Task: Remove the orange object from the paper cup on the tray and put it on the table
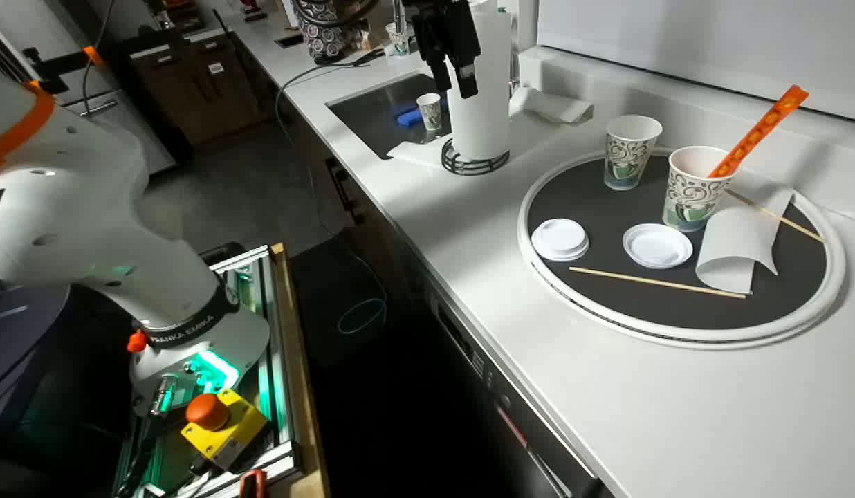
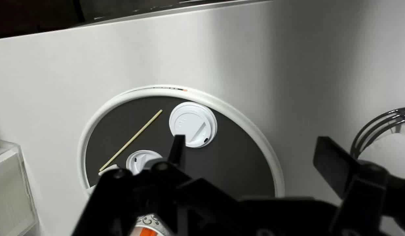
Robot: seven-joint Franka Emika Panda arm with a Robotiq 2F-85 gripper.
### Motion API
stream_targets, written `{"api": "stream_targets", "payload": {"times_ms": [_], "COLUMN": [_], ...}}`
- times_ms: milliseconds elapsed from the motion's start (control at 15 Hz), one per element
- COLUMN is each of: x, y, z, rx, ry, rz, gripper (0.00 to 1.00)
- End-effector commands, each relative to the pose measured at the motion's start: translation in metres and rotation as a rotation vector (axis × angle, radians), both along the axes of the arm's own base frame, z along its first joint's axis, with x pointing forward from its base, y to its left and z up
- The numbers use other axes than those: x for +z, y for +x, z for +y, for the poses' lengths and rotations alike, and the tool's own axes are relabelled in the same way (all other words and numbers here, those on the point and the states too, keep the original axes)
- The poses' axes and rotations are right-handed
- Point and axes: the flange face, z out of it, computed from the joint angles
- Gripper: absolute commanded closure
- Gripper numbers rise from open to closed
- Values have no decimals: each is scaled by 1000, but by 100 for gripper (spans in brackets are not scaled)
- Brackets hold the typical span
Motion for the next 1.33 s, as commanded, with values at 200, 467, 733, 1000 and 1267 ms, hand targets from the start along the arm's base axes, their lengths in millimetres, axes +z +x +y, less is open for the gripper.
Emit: {"api": "stream_targets", "payload": {"times_ms": [200, 467, 733, 1000, 1267], "x": [1, 1, 1, -16, -49], "y": [0, 0, 0, 31, 69], "z": [0, 0, 0, 9, -6], "rx": [0, 0, 0, -109, -105], "ry": [0, 0, 0, 11, 66], "rz": [1, 1, 1, -49, -77], "gripper": [0, 0, 0, 0, 0]}}
